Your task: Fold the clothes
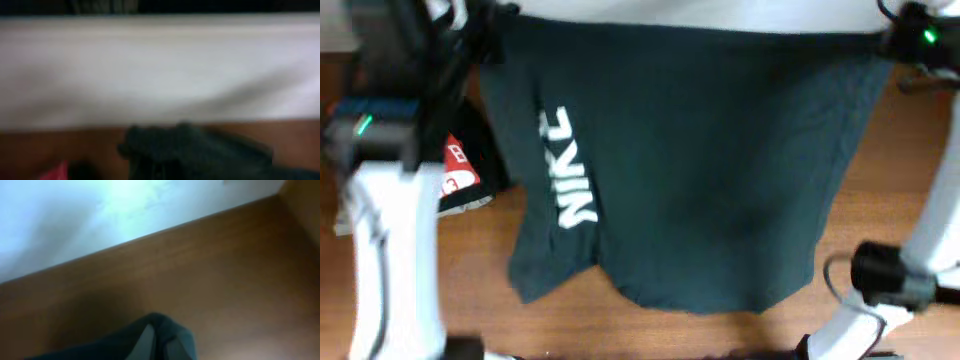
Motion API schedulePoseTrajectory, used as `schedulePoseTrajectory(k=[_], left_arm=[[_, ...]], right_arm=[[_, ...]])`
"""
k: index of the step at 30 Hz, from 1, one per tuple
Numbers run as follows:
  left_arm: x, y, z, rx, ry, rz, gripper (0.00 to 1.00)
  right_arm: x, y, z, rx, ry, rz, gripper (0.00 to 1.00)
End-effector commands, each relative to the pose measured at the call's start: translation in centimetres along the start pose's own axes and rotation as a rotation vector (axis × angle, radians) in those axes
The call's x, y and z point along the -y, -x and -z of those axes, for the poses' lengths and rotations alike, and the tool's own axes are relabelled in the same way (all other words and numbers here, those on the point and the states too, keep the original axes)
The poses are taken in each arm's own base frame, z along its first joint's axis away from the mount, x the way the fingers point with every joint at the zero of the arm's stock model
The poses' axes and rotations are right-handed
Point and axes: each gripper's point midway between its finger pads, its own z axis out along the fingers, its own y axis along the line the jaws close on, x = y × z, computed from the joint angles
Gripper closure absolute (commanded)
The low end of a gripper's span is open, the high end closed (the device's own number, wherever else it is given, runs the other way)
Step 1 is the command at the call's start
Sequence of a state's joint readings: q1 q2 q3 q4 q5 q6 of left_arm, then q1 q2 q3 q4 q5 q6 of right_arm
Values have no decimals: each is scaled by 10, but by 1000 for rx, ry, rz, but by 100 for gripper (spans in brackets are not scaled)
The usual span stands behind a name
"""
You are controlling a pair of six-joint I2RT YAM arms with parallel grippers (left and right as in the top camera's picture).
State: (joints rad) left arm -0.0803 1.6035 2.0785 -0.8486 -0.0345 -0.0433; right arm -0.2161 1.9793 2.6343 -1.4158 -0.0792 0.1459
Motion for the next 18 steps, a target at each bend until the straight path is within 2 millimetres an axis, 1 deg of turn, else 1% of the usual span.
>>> schedulePoseTrajectory(k=[1, 2, 3, 4, 5, 6, 7, 8, 9, 10, 12, 13, 14, 16, 17, 18], left_arm=[[4, 12, -92, 108, -15, -70, 100], [3, 25, -97, 169, -12, -68, 100], [2, 45, -93, 252, -11, -65, 100], [-1, 80, -72, 366, -3, -61, 100], [-5, 101, -55, 419, 5, -58, 100], [-11, 121, -35, 468, 17, -56, 100], [-18, 143, -3, 505, 31, -54, 100], [-19, 141, 12, 464, 34, -53, 100], [-17, 133, 16, 416, 22, -56, 100], [-5, 104, 14, 282, -47, -66, 100], [28, 19, 0, -56, -250, -47, 100], [40, -29, -7, -243, -310, -19, 100], [49, -65, -14, -383, -342, -2, 100], [78, -138, -27, -644, -433, 30, 100], [97, -175, -31, -759, -497, 22, 100], [113, -212, -29, -871, -545, 16, 100]], right_arm=[[5, 11, -47, 6, 14, -56, 96], [4, 20, -46, 42, 20, -60, 96], [0, 39, -33, 122, 33, -51, 96], [-3, 62, -4, 235, 38, -42, 96], [-2, 79, 23, 327, 19, -39, 96], [1, 89, 44, 386, -5, -36, 96], [6, 95, 68, 440, -46, -34, 96], [9, 91, 73, 433, -70, -8, 96], [13, 84, 71, 400, -90, 0, 96], [24, 65, 57, 310, -148, -8, 96], [58, 17, 21, 87, -319, -10, 96], [72, -10, 0, -38, -390, 2, 96], [81, -37, -22, -155, -426, 17, 96], [100, -84, -51, -334, -509, 44, 96], [122, -115, -61, -428, -623, 26, 96], [139, -140, -65, -499, -712, 8, 96]])
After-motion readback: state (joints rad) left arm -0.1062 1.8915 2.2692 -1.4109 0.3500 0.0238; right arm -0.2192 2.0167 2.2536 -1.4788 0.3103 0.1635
